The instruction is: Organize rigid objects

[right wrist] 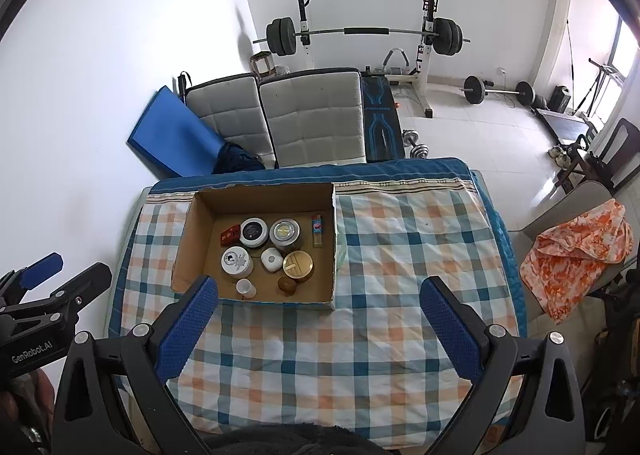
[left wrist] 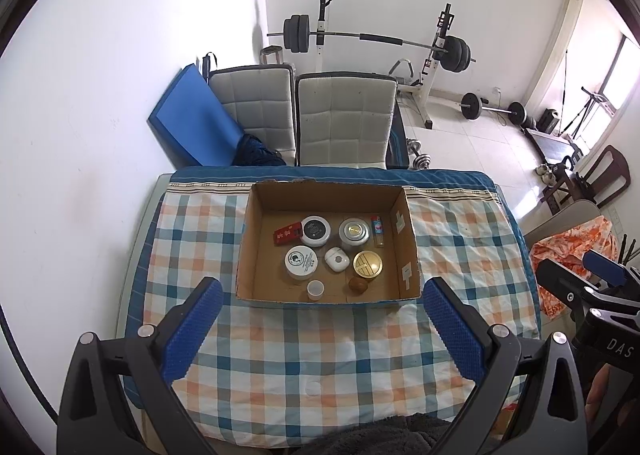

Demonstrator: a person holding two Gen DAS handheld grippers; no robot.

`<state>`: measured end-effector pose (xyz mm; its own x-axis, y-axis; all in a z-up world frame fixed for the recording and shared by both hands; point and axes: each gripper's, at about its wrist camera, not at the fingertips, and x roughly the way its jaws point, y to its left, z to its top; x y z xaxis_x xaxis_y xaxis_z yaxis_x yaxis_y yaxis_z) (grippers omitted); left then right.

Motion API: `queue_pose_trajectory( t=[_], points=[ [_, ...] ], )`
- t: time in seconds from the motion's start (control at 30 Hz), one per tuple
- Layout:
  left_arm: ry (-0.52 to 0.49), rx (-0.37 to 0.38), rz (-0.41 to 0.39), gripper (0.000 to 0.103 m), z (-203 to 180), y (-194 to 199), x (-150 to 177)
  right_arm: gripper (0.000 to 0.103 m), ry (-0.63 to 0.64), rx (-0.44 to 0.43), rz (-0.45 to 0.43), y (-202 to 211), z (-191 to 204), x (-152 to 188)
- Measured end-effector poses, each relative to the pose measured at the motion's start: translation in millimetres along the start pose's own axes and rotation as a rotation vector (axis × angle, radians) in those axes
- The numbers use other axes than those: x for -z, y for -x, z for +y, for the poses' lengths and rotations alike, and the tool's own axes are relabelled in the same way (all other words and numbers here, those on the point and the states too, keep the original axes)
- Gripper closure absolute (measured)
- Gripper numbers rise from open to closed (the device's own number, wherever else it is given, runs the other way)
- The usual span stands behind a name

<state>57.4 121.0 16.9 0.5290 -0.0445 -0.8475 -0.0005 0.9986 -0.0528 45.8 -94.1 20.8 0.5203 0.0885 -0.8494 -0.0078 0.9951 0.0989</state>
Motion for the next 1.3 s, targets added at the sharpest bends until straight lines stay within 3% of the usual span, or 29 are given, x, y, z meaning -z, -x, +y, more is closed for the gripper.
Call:
queue_pose_trajectory(
  t=[1.3],
  points=[
    [-0.002, 0.000, -0.006, 0.000, -0.3, -0.4, 5.1, 0.000, -0.006, 0.023, -0.010, 4.5, 0.2, 0.6]
  ],
)
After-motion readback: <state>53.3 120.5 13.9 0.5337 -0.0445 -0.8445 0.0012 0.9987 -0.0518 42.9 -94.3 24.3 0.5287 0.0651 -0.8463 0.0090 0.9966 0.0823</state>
